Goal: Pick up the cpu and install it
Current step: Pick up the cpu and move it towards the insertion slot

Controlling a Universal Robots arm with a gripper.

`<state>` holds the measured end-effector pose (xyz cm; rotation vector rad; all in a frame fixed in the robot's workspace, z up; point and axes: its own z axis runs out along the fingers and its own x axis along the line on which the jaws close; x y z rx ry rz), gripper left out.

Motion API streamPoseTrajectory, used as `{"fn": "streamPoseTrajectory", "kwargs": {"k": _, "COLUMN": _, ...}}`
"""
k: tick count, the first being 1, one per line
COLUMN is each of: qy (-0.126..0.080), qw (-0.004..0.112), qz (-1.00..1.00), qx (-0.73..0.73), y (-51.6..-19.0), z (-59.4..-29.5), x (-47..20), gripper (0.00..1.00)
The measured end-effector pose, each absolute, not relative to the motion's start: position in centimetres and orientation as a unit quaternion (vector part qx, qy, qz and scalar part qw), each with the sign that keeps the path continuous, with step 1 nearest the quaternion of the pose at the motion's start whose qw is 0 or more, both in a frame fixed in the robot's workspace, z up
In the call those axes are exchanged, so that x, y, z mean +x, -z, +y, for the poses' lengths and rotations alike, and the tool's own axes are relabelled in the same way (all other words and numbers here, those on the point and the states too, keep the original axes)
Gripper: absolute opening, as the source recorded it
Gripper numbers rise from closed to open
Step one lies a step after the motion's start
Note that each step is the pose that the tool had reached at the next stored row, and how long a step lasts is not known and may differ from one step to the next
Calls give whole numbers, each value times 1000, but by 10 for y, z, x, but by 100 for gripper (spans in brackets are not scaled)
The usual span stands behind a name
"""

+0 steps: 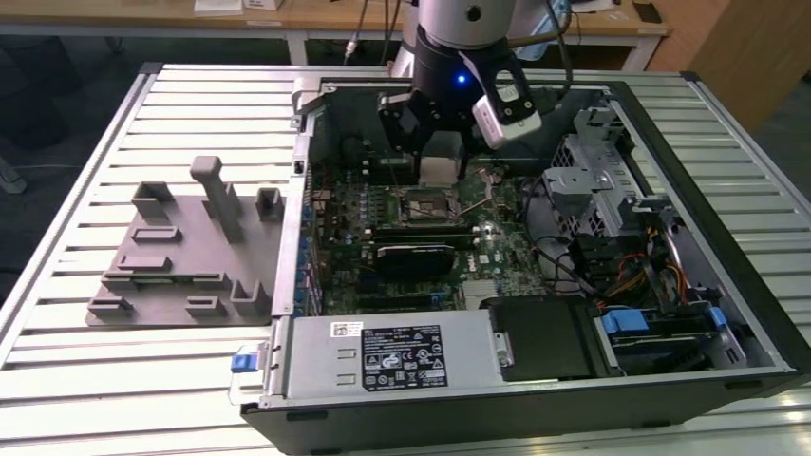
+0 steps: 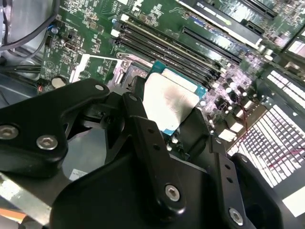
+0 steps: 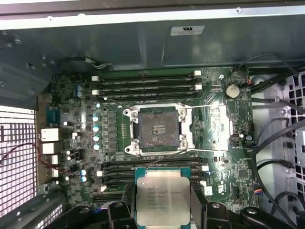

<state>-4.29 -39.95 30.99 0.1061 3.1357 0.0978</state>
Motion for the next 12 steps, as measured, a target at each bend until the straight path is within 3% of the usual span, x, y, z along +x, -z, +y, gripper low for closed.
{"fn": "streamPoseTrajectory", "kwargs": {"k": 12, "qy": -31, "qw": 1, "qz": 999, "qx": 32, "y": -291, "z": -397, "x": -35, "gripper": 54}}
